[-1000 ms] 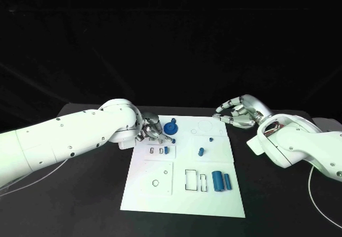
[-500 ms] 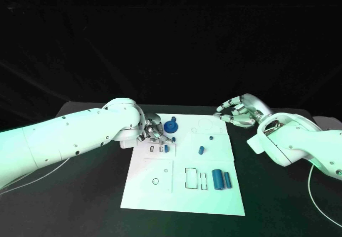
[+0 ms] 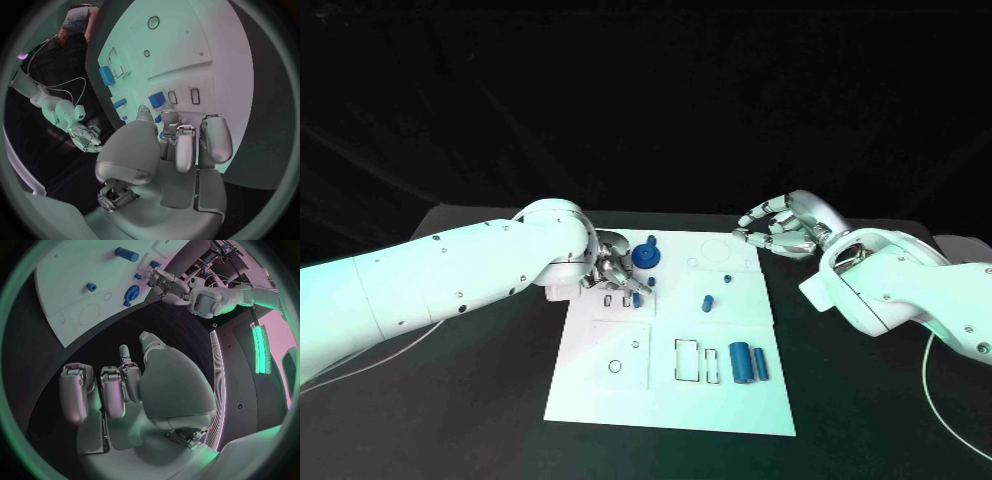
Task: Assemble the parts on the task board
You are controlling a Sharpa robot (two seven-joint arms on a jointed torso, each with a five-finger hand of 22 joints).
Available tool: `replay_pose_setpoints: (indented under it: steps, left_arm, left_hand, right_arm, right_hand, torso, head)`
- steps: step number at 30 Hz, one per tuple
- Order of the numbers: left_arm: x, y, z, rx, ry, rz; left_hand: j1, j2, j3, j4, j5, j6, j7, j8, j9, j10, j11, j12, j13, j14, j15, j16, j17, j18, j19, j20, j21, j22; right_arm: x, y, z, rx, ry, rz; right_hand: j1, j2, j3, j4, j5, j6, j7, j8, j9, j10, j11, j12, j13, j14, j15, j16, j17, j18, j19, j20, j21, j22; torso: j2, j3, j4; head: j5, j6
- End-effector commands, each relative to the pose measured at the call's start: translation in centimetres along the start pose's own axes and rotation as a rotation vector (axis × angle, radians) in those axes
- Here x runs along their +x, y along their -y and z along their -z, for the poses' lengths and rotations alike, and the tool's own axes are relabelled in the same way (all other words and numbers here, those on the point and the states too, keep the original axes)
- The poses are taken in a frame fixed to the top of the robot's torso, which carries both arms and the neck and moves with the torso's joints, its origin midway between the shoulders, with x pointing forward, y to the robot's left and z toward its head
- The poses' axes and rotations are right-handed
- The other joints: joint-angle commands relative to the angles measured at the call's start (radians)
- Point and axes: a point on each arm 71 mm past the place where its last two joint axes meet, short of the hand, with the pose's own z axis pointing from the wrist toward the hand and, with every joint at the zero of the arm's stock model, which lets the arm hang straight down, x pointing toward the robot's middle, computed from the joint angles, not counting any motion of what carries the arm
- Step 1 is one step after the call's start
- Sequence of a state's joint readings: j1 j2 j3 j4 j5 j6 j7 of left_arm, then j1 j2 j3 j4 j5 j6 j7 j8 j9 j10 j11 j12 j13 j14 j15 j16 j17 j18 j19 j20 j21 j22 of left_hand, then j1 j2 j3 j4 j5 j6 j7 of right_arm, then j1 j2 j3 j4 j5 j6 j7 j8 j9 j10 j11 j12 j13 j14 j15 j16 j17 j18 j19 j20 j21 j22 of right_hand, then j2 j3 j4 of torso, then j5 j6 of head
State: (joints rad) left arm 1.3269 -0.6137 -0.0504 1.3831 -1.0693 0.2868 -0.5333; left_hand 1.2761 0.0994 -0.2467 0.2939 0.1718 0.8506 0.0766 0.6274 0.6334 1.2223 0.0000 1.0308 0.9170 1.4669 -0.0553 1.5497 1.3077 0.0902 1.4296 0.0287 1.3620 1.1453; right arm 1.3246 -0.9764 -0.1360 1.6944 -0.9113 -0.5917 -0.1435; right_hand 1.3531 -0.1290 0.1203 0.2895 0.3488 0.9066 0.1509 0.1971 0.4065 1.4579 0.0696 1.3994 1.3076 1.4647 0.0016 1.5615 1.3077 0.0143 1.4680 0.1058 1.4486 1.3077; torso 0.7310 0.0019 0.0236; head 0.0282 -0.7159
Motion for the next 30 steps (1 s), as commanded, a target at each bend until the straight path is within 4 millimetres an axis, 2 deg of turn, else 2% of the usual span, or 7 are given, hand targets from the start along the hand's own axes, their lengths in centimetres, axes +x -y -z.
replay_pose_setpoints:
  steps: [1,2,3,4,8,9,30]
  left_arm:
    - [0.18,0.15,-0.06,0.002,-0.026,-0.005]
    - [0.2,0.16,-0.08,0.002,-0.027,-0.005]
    - [0.22,0.16,-0.09,0.002,-0.029,-0.004]
    - [0.24,0.17,-0.1,0.003,-0.03,-0.003]
    - [0.31,0.23,-0.14,0.004,-0.035,-0.003]
    - [0.32,0.25,-0.14,0.004,-0.036,-0.003]
    - [0.47,0.42,-0.26,0.006,-0.055,-0.01]
  left_hand:
    - [-0.045,-0.077,0.163,0.002,0.004,-0.01,-0.002,0.0,0.008,-0.008,0.005,0.006,-0.011,0.095,-0.011,0.003,0.236,-0.012,0.005,-0.001,0.006,0.004]
    - [-0.061,-0.102,0.221,0.001,0.004,-0.009,-0.003,-0.002,0.01,-0.01,0.005,0.006,-0.017,0.095,-0.009,0.003,0.235,-0.011,0.005,-0.002,0.006,0.005]
    - [-0.099,-0.148,0.327,0.002,0.004,-0.008,0.001,-0.005,0.012,-0.011,0.004,0.011,-0.023,0.095,-0.012,0.002,0.235,-0.012,0.004,-0.001,0.006,0.005]
    - [-0.103,-0.152,0.345,0.002,0.004,-0.007,-0.001,-0.005,0.013,-0.012,0.003,0.011,-0.025,0.095,-0.008,0.002,0.235,-0.012,0.004,-0.002,0.006,0.006]
    - [-0.159,-0.224,0.537,0.002,0.004,-0.005,-0.003,-0.006,0.019,-0.014,0.006,0.017,-0.039,0.095,-0.006,0.002,0.235,-0.011,0.004,-0.002,0.006,0.01]
    - [-0.164,-0.233,0.548,0.0,0.003,-0.005,0.001,-0.006,0.02,-0.015,0.003,0.018,-0.04,0.095,-0.007,0.002,0.234,-0.012,0.004,0.0,0.007,0.01]
    - [-0.158,-0.273,0.695,-0.003,0.001,-0.005,-0.002,0.0,0.033,-0.016,-0.001,0.021,-0.055,0.094,-0.01,0.001,0.233,-0.014,0.007,-0.002,0.012,0.022]
  right_arm:
    - [0.16,0.02,0.0,0.001,-0.013,0.009]
    - [0.16,0.04,-0.01,0.001,-0.013,0.009]
    - [0.16,0.05,-0.01,0.002,-0.013,0.01]
    - [0.16,0.06,-0.01,0.002,-0.012,0.011]
    - [0.17,0.08,-0.01,0.002,-0.012,0.015]
    - [0.17,0.08,-0.02,0.002,-0.012,0.015]
    - [0.33,0.2,-0.08,0.006,-0.015,0.017]
  right_hand:
    - [0.001,-0.004,0.007,-0.001,0.008,0.003,0.0,0.005,0.001,0.002,-0.003,0.006,0.145,0.098,-0.007,-0.003,0.229,0.018,0.038,-0.006,-0.004,0.178]
    - [0.001,-0.004,0.007,-0.001,0.008,0.003,0.0,0.005,0.001,0.002,-0.003,0.006,0.145,0.098,-0.007,-0.003,0.229,0.018,0.038,-0.006,-0.004,0.178]
    - [0.001,-0.005,0.008,-0.001,0.012,0.003,0.0,0.005,0.001,0.002,-0.003,0.006,0.145,0.098,-0.007,-0.003,0.229,0.018,0.038,-0.006,-0.004,0.178]
    - [0.001,-0.005,0.009,-0.001,0.013,0.003,0.0,0.005,0.001,0.002,-0.003,0.006,0.145,0.098,-0.007,-0.003,0.229,0.018,0.038,-0.006,-0.004,0.178]
    - [0.001,-0.005,0.009,-0.001,0.016,0.003,0.0,0.005,0.001,0.002,-0.003,0.006,0.145,0.098,-0.007,-0.003,0.229,0.018,0.038,-0.007,-0.003,0.179]
    - [0.001,-0.005,0.009,-0.001,0.016,0.003,0.0,0.005,0.001,0.002,-0.003,0.006,0.145,0.098,-0.007,-0.003,0.229,0.018,0.038,-0.007,-0.003,0.179]
    - [0.001,-0.006,0.011,-0.001,0.02,0.003,0.0,0.006,0.001,0.002,-0.003,0.007,0.145,0.098,-0.007,-0.004,0.228,0.018,0.038,-0.007,-0.005,0.178]
  torso:
    - [0.001,0.0004,0.0009]
    - [0.001,0.0002,0.001]
    - [0.001,0.0002,0.001]
    - [0.001,0.0002,0.0012]
    - [0.001,0.0,0.0015]
    - [0.001,0.0,0.0011]
    - [0.001,-0.0006,0.0008]
  head:
    - [-0.001,0.0]
    - [-0.001,0.0]
    - [-0.001,0.0]
    - [0.0,0.0]
    - [0.0,0.0]
    - [0.0,0.0]
    - [-0.003,-0.003]
